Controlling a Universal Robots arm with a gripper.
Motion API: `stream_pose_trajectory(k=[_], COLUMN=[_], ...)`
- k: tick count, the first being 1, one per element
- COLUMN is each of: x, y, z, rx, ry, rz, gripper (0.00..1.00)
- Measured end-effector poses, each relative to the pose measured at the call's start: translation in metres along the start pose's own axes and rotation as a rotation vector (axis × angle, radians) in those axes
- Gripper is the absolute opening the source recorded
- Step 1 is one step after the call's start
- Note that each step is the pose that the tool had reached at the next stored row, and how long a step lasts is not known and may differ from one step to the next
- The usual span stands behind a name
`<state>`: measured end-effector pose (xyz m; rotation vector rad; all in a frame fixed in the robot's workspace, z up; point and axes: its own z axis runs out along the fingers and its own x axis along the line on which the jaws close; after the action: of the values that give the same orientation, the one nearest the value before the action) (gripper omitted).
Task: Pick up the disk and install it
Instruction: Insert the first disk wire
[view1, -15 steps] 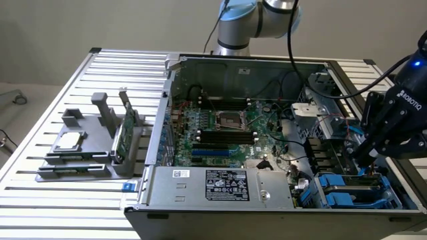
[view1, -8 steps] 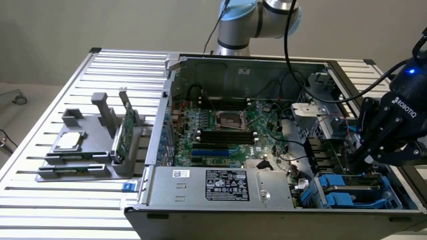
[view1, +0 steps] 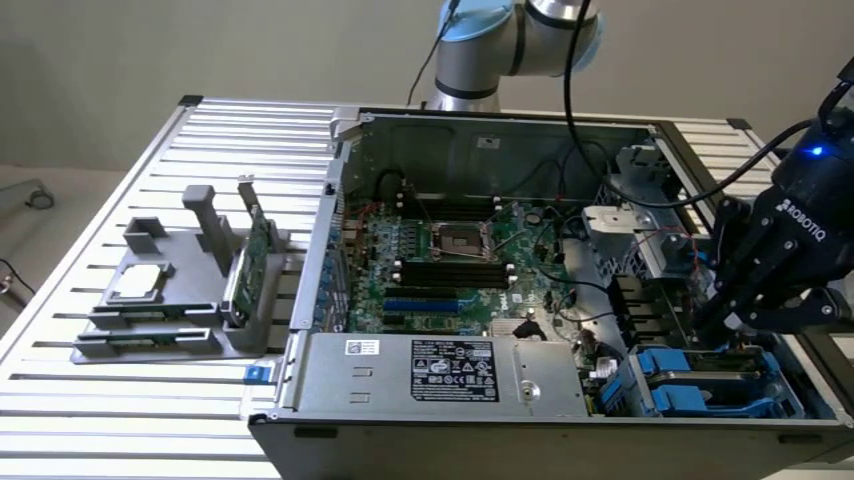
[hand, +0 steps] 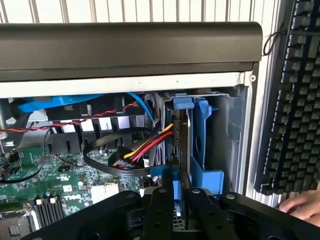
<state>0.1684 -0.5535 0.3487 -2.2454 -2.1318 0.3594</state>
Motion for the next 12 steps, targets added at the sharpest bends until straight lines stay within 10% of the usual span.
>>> stream_pose_trajectory(k=[12], x=[0.0001], y=[0.0052], z=[0.0037], rx=[-0.0035], ry=[0.0433], rz=[-0.044], gripper=[0.16])
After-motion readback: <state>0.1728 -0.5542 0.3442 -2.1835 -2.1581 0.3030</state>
